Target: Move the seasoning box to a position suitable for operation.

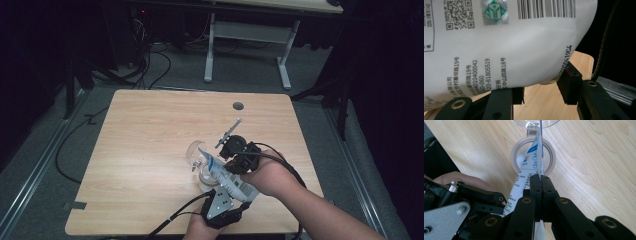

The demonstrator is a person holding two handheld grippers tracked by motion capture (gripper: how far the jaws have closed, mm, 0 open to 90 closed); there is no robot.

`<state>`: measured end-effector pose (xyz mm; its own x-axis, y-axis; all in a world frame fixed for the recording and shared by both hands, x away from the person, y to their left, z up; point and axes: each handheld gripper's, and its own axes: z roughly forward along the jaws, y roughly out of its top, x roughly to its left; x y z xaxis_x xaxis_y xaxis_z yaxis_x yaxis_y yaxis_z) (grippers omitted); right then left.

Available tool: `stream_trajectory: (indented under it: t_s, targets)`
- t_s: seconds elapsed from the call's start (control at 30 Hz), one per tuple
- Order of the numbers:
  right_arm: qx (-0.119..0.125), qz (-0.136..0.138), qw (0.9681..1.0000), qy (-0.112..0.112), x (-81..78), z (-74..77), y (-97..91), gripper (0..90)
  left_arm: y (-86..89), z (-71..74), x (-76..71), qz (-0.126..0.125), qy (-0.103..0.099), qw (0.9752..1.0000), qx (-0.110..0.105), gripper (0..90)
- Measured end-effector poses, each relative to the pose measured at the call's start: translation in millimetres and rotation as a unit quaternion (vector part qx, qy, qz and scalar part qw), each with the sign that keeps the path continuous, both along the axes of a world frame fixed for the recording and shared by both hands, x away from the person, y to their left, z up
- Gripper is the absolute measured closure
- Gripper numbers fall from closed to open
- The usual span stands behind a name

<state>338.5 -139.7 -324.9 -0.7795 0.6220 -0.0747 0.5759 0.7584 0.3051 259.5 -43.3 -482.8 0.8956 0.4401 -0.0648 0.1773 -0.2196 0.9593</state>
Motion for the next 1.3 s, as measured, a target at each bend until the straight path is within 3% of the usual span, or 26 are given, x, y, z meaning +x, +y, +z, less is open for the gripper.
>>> stream_trajectory:
  t_s: [1.3]
  targets:
    - [0.001,0.005,1.0,-0.002,-0.4,0.5,1.4,89.9,0.7,1.1,-0.2,0.0,-0.001,1.0,-0.003,61.3]
